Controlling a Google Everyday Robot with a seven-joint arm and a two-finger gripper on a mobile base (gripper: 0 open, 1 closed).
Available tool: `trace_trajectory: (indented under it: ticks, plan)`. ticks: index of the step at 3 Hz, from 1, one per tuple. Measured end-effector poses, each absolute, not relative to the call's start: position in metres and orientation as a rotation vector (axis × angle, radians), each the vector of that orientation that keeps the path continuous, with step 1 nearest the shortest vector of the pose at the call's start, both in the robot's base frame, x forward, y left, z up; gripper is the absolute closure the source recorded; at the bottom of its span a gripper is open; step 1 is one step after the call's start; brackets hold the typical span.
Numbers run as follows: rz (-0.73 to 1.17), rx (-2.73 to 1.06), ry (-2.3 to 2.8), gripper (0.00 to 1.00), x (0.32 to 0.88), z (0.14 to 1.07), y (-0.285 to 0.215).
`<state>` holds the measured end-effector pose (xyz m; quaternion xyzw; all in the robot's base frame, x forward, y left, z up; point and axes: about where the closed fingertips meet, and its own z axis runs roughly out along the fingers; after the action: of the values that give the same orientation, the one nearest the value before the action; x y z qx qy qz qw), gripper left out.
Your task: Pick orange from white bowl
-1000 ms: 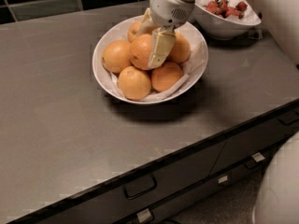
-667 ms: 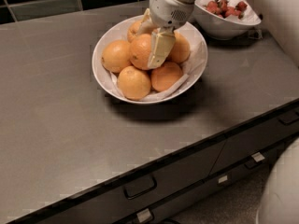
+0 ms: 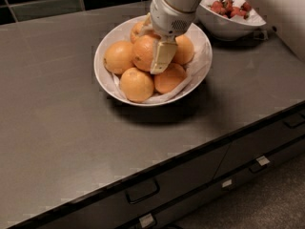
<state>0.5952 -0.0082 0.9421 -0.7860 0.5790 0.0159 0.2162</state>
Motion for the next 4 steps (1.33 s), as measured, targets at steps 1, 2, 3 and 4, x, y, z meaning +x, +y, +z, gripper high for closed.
trace_trajectory:
  ticks: [1, 2, 3, 4]
  plan:
    - [0.044, -2.178, 1.605, 0.32, 0.5948, 0.943, -0.0084]
    - [0.029, -2.177, 1.607, 0.51, 0.5955, 0.9417, -0.0089]
    - [0.029, -2.177, 1.607, 0.74, 0.5955, 0.9417, -0.0089]
    - [0.029, -2.177, 1.607, 0.97, 0.5955, 0.9417, -0.0089]
